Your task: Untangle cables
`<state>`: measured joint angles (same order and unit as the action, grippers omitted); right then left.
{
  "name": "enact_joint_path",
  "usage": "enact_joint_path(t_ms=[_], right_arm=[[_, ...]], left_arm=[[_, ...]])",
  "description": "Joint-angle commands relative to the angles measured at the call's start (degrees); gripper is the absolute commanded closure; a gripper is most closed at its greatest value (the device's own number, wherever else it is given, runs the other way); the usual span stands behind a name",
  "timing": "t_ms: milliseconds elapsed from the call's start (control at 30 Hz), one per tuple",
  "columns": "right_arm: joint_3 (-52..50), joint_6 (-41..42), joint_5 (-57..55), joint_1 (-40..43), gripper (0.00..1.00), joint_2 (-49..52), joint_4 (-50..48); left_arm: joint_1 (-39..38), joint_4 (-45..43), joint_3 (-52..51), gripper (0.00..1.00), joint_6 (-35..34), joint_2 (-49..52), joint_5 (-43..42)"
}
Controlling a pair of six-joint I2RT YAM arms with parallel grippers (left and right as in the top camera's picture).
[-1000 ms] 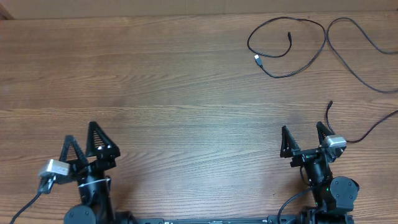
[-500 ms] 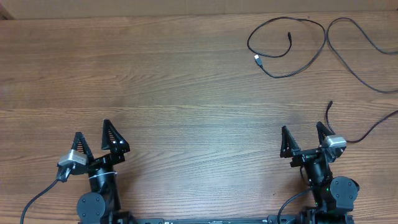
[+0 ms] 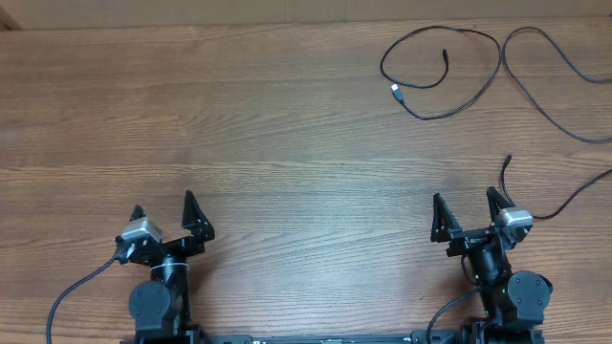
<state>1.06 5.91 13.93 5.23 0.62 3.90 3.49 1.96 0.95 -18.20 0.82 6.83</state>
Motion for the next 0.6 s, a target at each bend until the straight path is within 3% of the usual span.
enact_joint_path(t_ms=[0,233,567], right_arm=[[-0.59,-0.42,-0.61,0.26,0.0,-0.46,-0.35],[-0.59,-0.42,-0.61,0.26,0.0,-0.46,-0.35],[-0.59,-0.42,-0.61,0.26,0.0,-0.46,-0.35]], left_arm=[[0.15,2.08,-0.55,0.0,2.99,-0.44,0.74],[0.15,2.12,-0.55,0.0,18.16,-0.46,0.59],[0.15,2.08,-0.55,0.0,18.45,-0.46,0.61]])
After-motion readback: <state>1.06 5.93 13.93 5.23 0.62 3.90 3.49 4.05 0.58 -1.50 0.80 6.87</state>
